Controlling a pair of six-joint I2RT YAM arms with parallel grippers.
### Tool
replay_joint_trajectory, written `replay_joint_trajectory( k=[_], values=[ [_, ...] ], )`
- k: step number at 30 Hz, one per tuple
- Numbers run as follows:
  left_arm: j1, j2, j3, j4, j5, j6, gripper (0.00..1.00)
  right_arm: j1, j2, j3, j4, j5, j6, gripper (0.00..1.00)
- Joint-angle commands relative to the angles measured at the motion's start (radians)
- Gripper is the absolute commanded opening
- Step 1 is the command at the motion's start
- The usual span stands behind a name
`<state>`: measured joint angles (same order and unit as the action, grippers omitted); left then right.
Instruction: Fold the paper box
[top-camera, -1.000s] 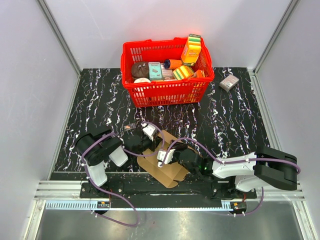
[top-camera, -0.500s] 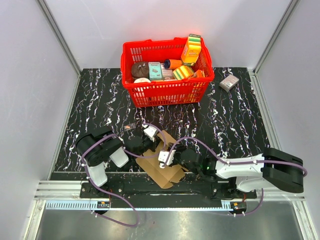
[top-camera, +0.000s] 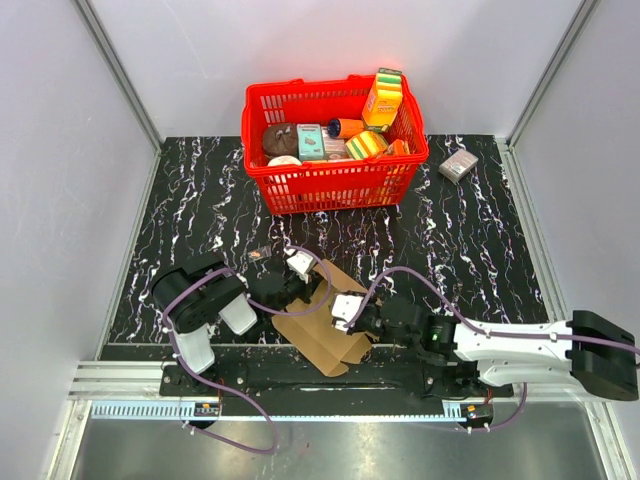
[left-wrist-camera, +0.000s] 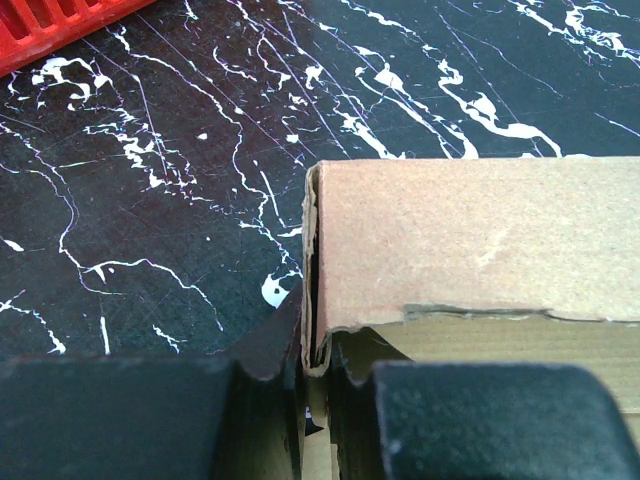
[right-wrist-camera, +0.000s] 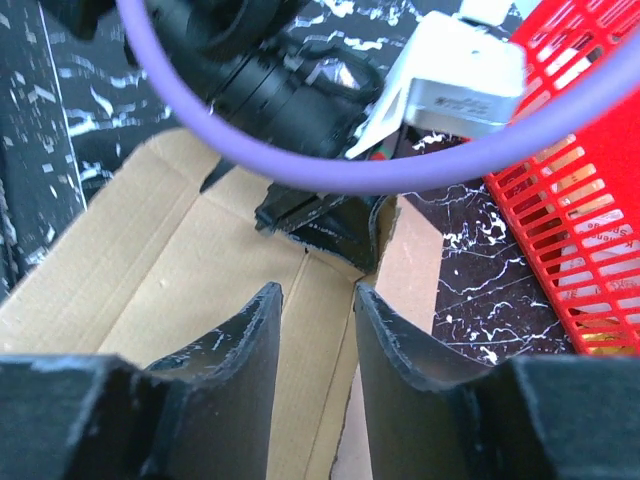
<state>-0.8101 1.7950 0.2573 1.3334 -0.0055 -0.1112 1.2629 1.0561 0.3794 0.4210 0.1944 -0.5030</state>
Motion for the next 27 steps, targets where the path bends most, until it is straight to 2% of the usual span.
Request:
replay_joint_trajectory(
  k=[1,4,6,7,9,12,18,22,27],
  values=[
    [-0.006,-0.022,-0.003,0.320,-0.021,-0.005,0.00,0.009,-0.082,-0.008,0.085,0.046,0.122,0.37],
    [-0.008,-0.028,-0.007,0.320,-0.022,-0.002,0.00,0.009,-0.081,-0.011,0.099,0.123,0.164,0.25],
    [-0.009,-0.031,-0.007,0.320,-0.024,0.001,0.00,0.010,-0.067,-0.002,0.110,0.183,0.205,0.08],
    [-0.009,-0.032,-0.007,0.320,-0.025,0.004,0.00,0.009,-0.050,0.004,0.110,0.262,0.230,0.00],
    [-0.011,-0.034,-0.006,0.319,-0.030,0.018,0.00,0.007,-0.030,0.018,0.122,0.319,0.265,0.00],
    [-0.014,-0.042,-0.001,0.316,-0.037,0.041,0.00,-0.010,0.001,0.029,0.165,0.324,0.293,0.00],
    [-0.012,-0.071,0.028,0.273,-0.067,0.105,0.00,-0.160,-0.005,0.065,0.136,0.186,0.480,0.00],
    [-0.014,-0.085,0.059,0.242,-0.079,0.154,0.00,-0.217,0.028,0.139,0.038,0.134,0.534,0.00],
    [-0.012,-0.048,0.082,0.271,-0.082,0.176,0.00,-0.278,0.067,0.188,0.019,0.048,0.616,0.00]
  ],
)
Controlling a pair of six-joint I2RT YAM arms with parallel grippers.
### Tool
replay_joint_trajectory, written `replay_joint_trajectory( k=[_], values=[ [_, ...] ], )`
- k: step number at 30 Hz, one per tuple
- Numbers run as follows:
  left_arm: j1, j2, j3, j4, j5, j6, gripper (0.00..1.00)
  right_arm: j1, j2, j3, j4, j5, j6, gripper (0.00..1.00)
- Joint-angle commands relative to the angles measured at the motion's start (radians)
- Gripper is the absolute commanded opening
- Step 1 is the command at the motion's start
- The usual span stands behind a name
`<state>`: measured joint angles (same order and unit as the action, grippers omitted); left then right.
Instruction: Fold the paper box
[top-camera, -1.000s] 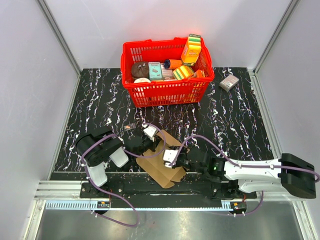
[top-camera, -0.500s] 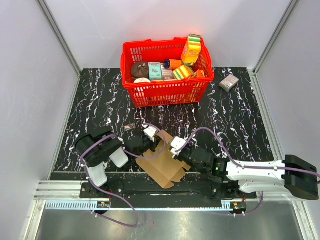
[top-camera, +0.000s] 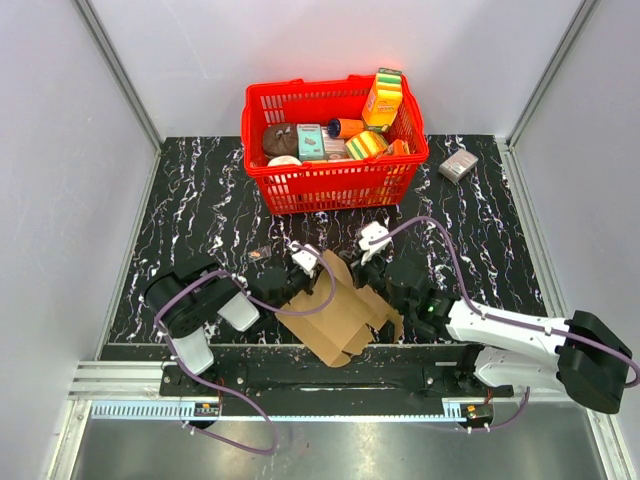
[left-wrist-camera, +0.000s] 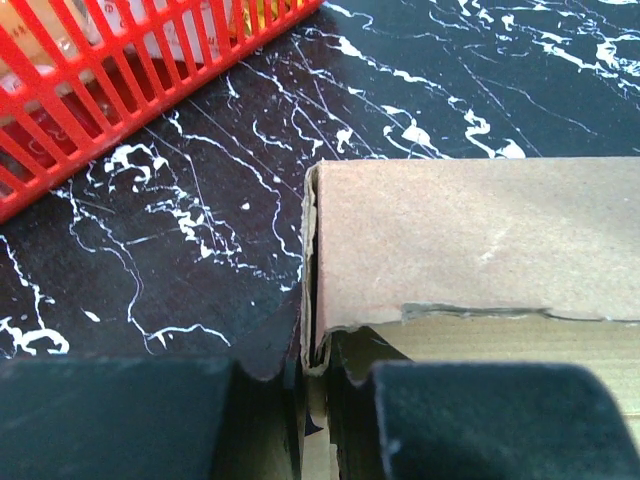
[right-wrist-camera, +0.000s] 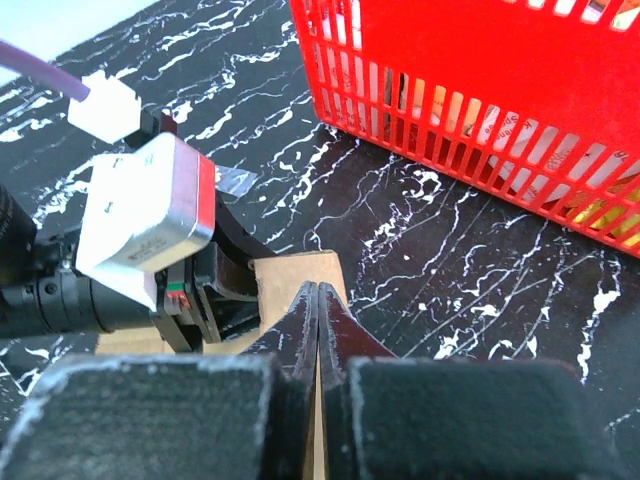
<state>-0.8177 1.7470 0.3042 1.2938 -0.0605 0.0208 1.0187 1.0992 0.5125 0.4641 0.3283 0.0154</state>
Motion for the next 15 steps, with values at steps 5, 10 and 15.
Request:
replay_joint_trajectory(
  k=[5,10,15],
  values=[
    [-0.005,0.051,0.030,0.361,-0.044,0.047,0.00,-0.062,0.059,0.061,-0.035,-0.107,0.144,0.00],
    [-0.005,0.071,0.026,0.372,-0.048,0.044,0.03,-0.062,0.094,0.050,-0.024,-0.133,0.150,0.00],
    [-0.005,0.092,0.029,0.372,-0.048,0.045,0.07,-0.063,0.136,0.034,0.008,-0.144,0.166,0.00]
  ],
)
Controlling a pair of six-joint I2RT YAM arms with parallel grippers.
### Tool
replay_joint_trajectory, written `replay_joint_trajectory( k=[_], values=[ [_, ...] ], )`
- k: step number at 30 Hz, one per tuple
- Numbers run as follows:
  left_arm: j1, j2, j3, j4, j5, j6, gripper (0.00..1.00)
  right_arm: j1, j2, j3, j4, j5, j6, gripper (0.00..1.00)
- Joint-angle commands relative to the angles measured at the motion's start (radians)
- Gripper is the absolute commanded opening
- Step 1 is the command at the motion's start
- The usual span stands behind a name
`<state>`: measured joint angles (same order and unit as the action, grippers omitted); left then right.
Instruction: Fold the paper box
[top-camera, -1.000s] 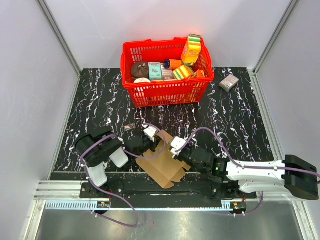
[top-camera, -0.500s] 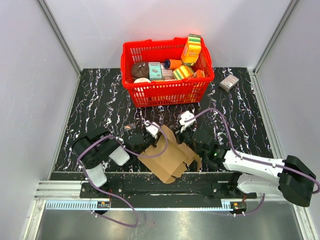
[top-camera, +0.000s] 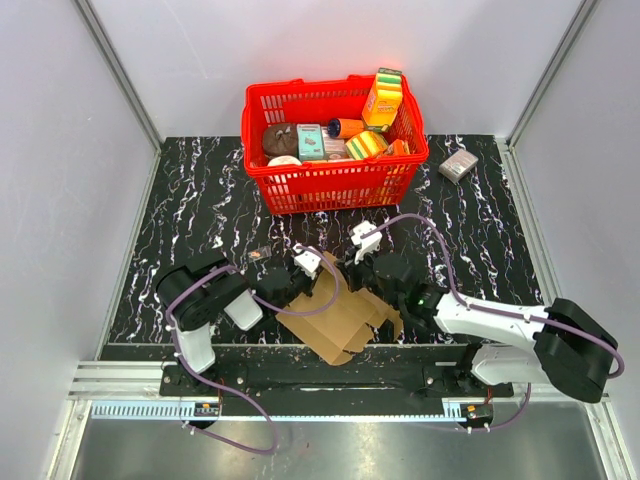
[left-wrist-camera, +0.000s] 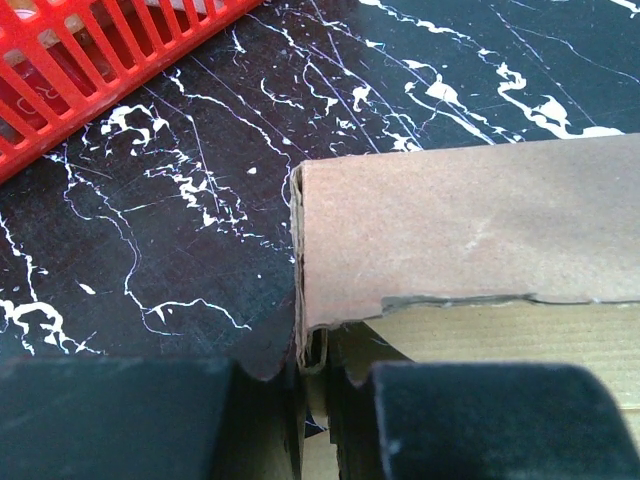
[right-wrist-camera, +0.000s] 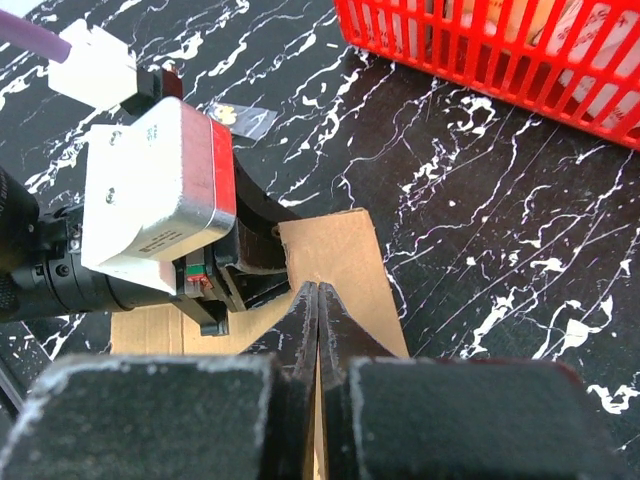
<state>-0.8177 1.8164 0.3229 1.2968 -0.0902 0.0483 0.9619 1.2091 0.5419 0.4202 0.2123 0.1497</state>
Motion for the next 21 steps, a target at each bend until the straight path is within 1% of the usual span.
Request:
replay_joint_trajectory(
  k=[1,9,18,19,20,21],
  values=[
    [-0.006,0.024,0.010,0.369,-0.017,0.016,0.07,-0.006,0.032,0.003,0.060,-0.028,0.034,0.00],
    [-0.008,0.034,0.007,0.369,-0.023,0.012,0.11,-0.006,0.104,-0.003,0.084,-0.048,0.047,0.00],
    [-0.012,0.043,0.004,0.369,-0.032,0.007,0.13,-0.009,0.128,-0.033,0.123,-0.021,0.053,0.00],
    [-0.014,0.043,0.002,0.369,-0.034,0.005,0.14,-0.009,0.132,-0.031,0.124,-0.024,0.054,0.00],
    [-0.014,0.041,0.002,0.369,-0.036,0.005,0.25,-0.008,0.136,-0.033,0.124,-0.024,0.054,0.00],
    [-0.014,0.041,0.004,0.369,-0.039,0.005,0.30,-0.009,0.141,-0.033,0.124,-0.028,0.056,0.00]
  ],
)
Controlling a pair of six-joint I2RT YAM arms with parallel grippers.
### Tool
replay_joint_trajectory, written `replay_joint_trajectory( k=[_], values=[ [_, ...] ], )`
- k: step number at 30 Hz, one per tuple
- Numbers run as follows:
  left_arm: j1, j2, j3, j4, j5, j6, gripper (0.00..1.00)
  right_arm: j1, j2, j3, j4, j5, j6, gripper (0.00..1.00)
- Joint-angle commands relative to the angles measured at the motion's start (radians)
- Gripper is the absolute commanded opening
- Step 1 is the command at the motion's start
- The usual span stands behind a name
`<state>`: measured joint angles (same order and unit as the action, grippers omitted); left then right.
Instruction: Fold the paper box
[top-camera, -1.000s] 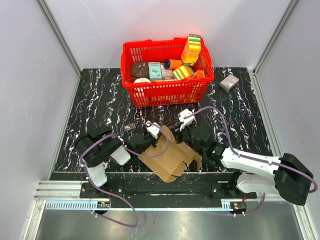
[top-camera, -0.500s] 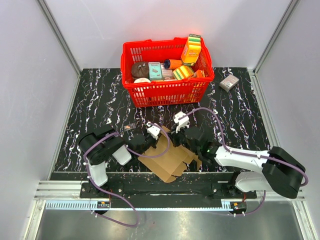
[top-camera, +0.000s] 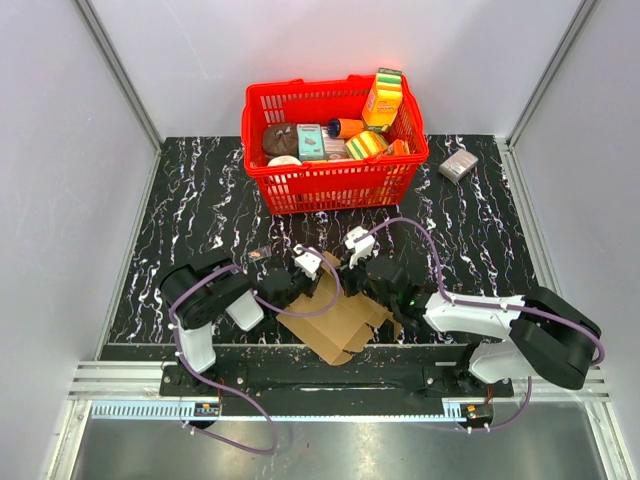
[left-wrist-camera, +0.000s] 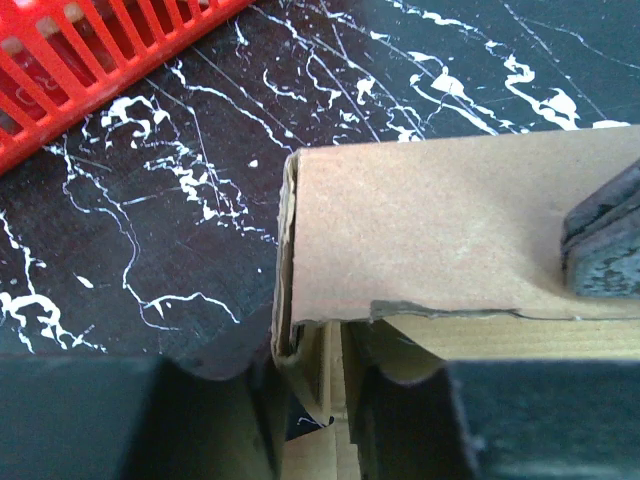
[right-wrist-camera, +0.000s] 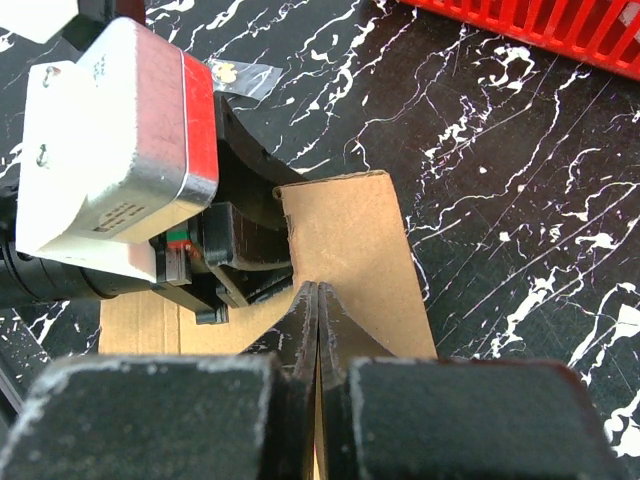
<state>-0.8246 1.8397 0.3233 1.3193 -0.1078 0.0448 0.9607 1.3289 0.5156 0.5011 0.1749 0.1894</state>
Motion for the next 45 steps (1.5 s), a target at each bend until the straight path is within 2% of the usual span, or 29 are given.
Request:
replay_joint_trajectory(
  k=[1,4,13,18,23,30,36,45],
  values=[
    [-0.007,0.018,0.003,0.347,-0.027,0.010,0.33,-0.008,0.024,-0.006,0.045,0.009,0.018,0.00],
    [-0.007,0.018,0.003,0.347,-0.029,0.009,0.47,-0.008,0.023,-0.008,0.047,0.009,0.018,0.00],
    [-0.016,0.000,-0.004,0.348,-0.038,0.012,0.44,-0.008,0.013,-0.015,0.047,0.023,0.019,0.00],
    [-0.018,-0.048,-0.041,0.347,-0.033,0.007,0.48,-0.008,0.006,-0.017,0.045,0.026,0.019,0.00],
    [-0.018,-0.054,-0.049,0.347,-0.044,0.001,0.38,-0.010,0.003,-0.020,0.044,0.026,0.019,0.00],
    [-0.022,-0.060,-0.032,0.347,-0.050,-0.016,0.43,-0.008,0.004,-0.019,0.040,0.026,0.016,0.00],
    [-0.022,-0.068,-0.012,0.347,-0.055,-0.010,0.42,-0.008,0.000,-0.020,0.034,0.023,0.016,0.00],
    [-0.021,-0.054,0.023,0.347,-0.066,0.010,0.27,-0.008,0.004,-0.015,0.034,0.018,0.015,0.00]
  ],
)
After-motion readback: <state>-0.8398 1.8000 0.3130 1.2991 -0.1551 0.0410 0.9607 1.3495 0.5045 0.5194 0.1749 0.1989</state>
